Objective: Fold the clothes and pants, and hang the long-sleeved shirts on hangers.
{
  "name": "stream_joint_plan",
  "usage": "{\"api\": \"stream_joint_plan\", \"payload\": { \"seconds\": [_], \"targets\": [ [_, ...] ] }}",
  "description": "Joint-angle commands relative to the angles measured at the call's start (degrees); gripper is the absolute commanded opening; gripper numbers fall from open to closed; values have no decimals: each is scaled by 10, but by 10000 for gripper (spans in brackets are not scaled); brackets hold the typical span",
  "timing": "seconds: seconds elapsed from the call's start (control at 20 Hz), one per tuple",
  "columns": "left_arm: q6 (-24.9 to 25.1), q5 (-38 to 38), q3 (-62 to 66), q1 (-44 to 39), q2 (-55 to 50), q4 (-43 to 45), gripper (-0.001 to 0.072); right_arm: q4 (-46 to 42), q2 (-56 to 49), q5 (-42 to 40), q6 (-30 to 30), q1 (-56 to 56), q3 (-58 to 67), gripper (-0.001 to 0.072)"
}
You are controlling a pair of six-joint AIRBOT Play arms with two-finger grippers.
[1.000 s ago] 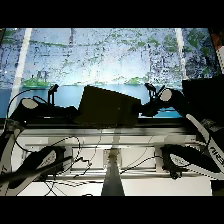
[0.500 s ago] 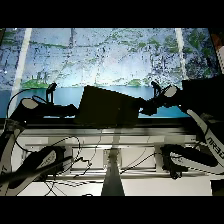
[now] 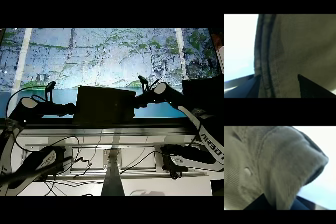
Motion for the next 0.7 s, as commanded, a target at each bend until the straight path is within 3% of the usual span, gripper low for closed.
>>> {"api": "stream_joint_plan", "payload": {
  "seconds": [0.0, 0.15, 0.45, 0.65],
  "targets": [
    [0, 0, 42, 1, 1, 0, 526, -157, 57, 22, 64, -45, 95, 44],
    [0, 0, 102, 0, 1, -6, 526, -273, 127, 71, 157, -136, 188, 44],
    [0, -4, 142, 0, 18, -22, 526, -416, 249, 182, 218, -397, 294, 44],
    [0, -4, 157, 0, 53, -35, 526, -478, 274, 324, 219, -599, 292, 45]
  ]
}}
